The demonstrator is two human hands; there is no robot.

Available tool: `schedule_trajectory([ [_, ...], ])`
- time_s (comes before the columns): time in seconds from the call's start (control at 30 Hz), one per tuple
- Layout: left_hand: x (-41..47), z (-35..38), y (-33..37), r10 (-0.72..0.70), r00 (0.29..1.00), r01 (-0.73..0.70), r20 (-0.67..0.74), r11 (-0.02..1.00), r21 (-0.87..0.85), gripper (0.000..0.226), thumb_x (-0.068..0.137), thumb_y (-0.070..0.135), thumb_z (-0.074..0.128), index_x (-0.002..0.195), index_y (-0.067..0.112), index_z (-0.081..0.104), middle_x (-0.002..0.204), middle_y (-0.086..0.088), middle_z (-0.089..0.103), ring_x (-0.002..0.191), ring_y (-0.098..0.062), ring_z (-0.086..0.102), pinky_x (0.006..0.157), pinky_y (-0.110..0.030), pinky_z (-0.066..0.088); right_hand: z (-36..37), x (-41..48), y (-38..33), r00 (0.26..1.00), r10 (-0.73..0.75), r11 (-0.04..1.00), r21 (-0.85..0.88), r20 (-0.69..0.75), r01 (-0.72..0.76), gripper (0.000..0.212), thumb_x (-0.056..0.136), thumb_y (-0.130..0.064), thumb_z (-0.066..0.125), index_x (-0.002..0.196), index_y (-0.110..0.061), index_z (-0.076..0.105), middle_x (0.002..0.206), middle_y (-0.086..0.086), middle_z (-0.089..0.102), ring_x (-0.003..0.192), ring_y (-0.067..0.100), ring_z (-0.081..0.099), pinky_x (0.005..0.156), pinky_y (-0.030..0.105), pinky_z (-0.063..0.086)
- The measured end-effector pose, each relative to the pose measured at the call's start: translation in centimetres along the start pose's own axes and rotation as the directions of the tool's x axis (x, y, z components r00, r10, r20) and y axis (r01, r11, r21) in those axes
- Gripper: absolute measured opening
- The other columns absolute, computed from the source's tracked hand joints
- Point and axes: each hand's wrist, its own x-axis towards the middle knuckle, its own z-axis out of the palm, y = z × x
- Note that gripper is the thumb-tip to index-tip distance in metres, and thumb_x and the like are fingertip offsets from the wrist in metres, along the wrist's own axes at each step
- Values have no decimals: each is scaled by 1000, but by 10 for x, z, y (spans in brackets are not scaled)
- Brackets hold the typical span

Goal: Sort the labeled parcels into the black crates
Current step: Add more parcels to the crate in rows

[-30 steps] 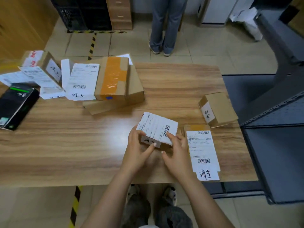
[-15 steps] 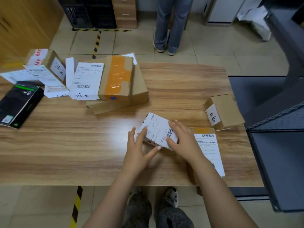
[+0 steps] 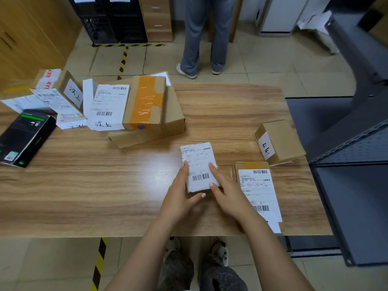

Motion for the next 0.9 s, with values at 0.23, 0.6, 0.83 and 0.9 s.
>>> schedule_trajectory([
  [0.23,4,-26,48,222,964,-213,-145,974,77,93,83,9,73,152,36,17,157,14,24,142,-2,26,106,-22,41,-21,-2,-35,969,-169,980,74,-183,185,60,100,-19,49,142,-55,25,157,-9,28,144,7,25,115,41,32],
  [0.6,-6,-83,167,605,750,-571,-267,796,199,92,83,15,75,153,28,17,159,10,20,147,-6,16,113,-39,35,-95,-24,-129,747,-482,836,14,-458,548,61,98,-15,55,144,-49,35,154,-6,32,142,7,32,110,45,40],
  [0.83,-18,-96,205,702,637,-676,-318,707,208,90,83,10,74,153,29,20,160,7,22,146,-9,21,108,-49,41,-125,-44,-159,651,-562,779,-61,-511,625,58,95,-18,60,142,-46,40,149,-11,35,138,6,36,105,42,46],
  [0.9,-20,-98,214,712,628,-684,-314,698,213,91,83,11,74,153,33,19,160,8,21,146,-7,21,109,-47,41,-129,-48,-164,628,-580,761,-70,-519,645,58,95,-15,61,144,-39,41,147,-8,37,137,9,38,105,42,46],
])
